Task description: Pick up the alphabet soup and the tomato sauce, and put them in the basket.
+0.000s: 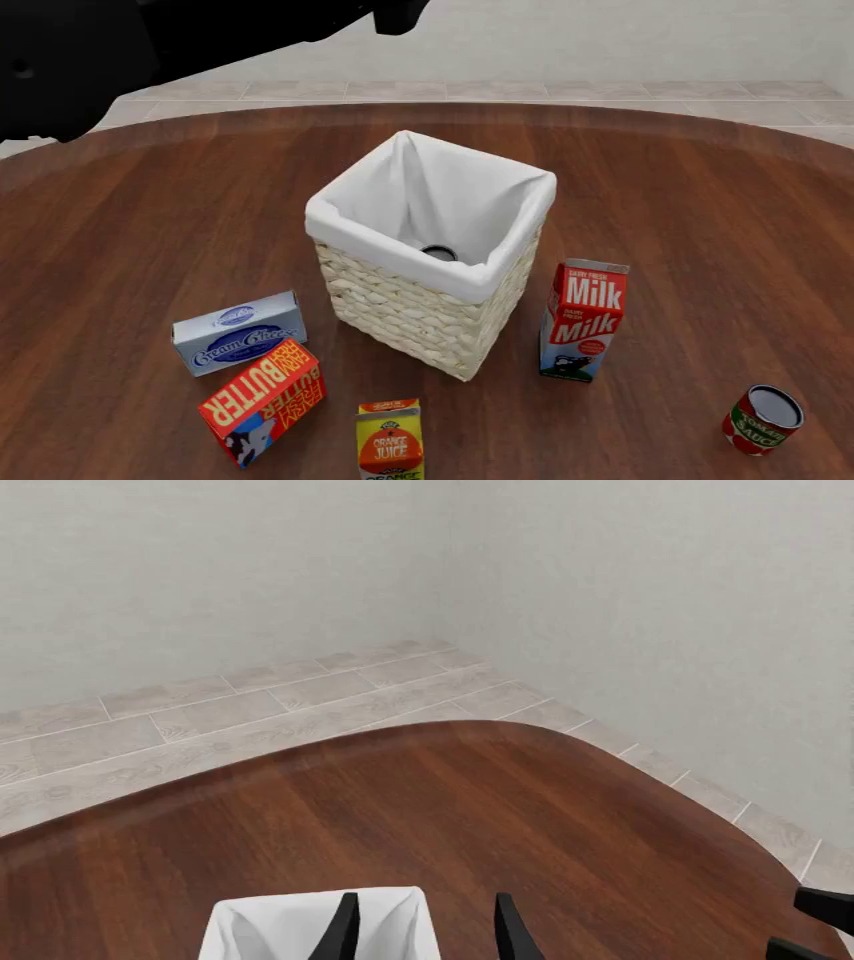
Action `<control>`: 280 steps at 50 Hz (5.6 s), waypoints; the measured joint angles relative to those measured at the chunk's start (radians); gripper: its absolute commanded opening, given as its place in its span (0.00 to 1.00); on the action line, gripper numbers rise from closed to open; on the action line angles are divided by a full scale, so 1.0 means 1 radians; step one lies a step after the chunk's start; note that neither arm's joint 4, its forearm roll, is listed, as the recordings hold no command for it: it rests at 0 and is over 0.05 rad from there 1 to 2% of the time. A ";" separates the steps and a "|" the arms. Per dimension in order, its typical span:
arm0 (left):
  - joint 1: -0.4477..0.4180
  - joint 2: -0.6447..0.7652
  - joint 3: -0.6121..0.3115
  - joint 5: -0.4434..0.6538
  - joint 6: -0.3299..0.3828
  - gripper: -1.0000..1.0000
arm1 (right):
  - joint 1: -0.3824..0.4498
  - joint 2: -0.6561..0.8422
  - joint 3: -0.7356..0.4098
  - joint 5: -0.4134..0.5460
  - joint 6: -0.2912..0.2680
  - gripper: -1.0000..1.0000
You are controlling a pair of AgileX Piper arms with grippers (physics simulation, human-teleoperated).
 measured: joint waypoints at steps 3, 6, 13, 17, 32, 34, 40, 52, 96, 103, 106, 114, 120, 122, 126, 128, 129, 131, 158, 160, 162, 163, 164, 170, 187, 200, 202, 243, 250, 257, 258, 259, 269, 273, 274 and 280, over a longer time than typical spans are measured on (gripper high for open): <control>0.000 0.000 0.000 0.000 0.000 1.00 | -0.018 0.012 -0.011 0.022 -0.007 1.00; 0.000 0.000 0.000 0.000 0.000 1.00 | -0.035 0.021 -0.016 0.040 -0.011 1.00; 0.000 0.000 0.000 0.000 0.000 1.00 | -0.071 0.026 -0.008 0.081 0.009 1.00; 0.000 0.000 0.000 0.000 0.000 1.00 | -0.098 0.019 0.007 0.104 0.021 1.00; 0.000 0.000 0.000 0.000 0.000 1.00 | -0.183 -0.010 0.081 0.150 0.046 1.00; 0.000 0.000 0.000 0.000 0.000 1.00 | -0.195 -0.011 0.095 0.148 0.048 1.00; 0.000 0.000 0.000 0.000 0.000 1.00 | -0.220 -0.012 0.125 0.140 0.054 1.00; 0.000 0.000 0.000 0.000 0.000 1.00 | -0.257 -0.018 0.190 0.108 0.078 1.00; 0.000 0.000 0.000 0.000 0.000 1.00 | -0.309 0.066 0.375 -0.091 0.077 1.00; 0.000 0.000 0.000 0.000 0.000 1.00 | -0.313 0.081 0.404 -0.125 0.079 1.00; 0.000 0.000 0.000 0.000 0.000 1.00 | -0.313 0.086 0.416 -0.137 0.081 1.00; 0.000 0.000 0.000 0.000 0.000 1.00 | -0.313 0.102 0.446 -0.174 0.086 1.00; 0.000 0.000 0.000 0.000 0.000 1.00 | -0.315 0.117 0.467 -0.205 0.088 1.00; 0.000 0.000 0.000 0.000 0.000 1.00 | -0.315 0.123 0.474 -0.217 0.088 1.00; 0.000 0.000 0.000 0.000 0.000 1.00 | -0.316 0.135 0.485 -0.238 0.088 1.00; 0.000 0.000 0.000 0.000 0.000 1.00 | -0.316 0.141 0.489 -0.247 0.087 1.00; 0.000 0.000 0.000 0.000 0.000 1.00 | -0.317 0.144 0.491 -0.252 0.087 1.00; 0.000 0.000 0.000 0.000 0.000 1.00 | -0.318 0.149 0.495 -0.260 0.086 1.00; 0.000 0.000 0.000 0.000 0.000 1.00 | -0.350 0.239 0.574 -0.399 0.079 1.00; 0.000 0.000 0.000 0.000 0.000 1.00 | -0.352 0.248 0.580 -0.410 0.079 1.00; 0.000 0.000 0.000 0.000 0.000 1.00 | -0.352 0.255 0.586 -0.420 0.079 1.00; 0.000 0.000 0.000 0.000 0.000 1.00 | -0.352 0.259 0.588 -0.425 0.079 1.00; 0.000 0.000 0.000 0.000 0.000 1.00 | -0.353 0.262 0.591 -0.430 0.079 1.00; 0.000 0.000 0.000 0.000 0.000 1.00 | -0.354 0.283 0.608 -0.460 0.079 1.00; 0.000 0.000 0.000 0.000 0.000 1.00 | -0.340 0.342 0.662 -0.546 0.089 1.00; 0.000 0.000 0.000 0.000 0.000 1.00 | -0.344 0.398 0.696 -0.615 0.089 1.00; 0.000 0.000 0.000 0.000 0.000 1.00 | -0.345 0.407 0.699 -0.625 0.088 1.00; 0.000 0.000 0.000 0.000 0.000 1.00 | -0.348 0.622 0.760 -0.853 0.092 1.00; 0.000 0.000 0.000 0.000 0.000 1.00 | -0.344 0.657 0.774 -0.894 0.097 1.00; 0.000 0.000 0.000 0.000 0.000 1.00 | -0.342 0.685 0.790 -0.929 0.101 1.00; 0.000 0.000 0.000 0.000 0.000 1.00 | -0.342 0.690 0.792 -0.934 0.101 1.00; 0.000 0.000 0.000 0.000 0.000 1.00 | -0.342 0.694 0.795 -0.939 0.101 1.00; 0.000 0.000 0.000 0.000 0.000 1.00 | -0.336 0.716 0.814 -0.976 0.101 0.00; 0.000 0.000 0.000 0.000 0.000 1.00 | -0.338 0.711 0.815 -0.971 0.095 0.00; 0.000 0.000 0.000 0.000 0.000 1.00 | -0.339 0.710 0.815 -0.970 0.093 0.00; 0.000 0.000 0.000 0.000 0.000 1.00 | -0.342 0.690 0.808 -0.948 0.085 0.00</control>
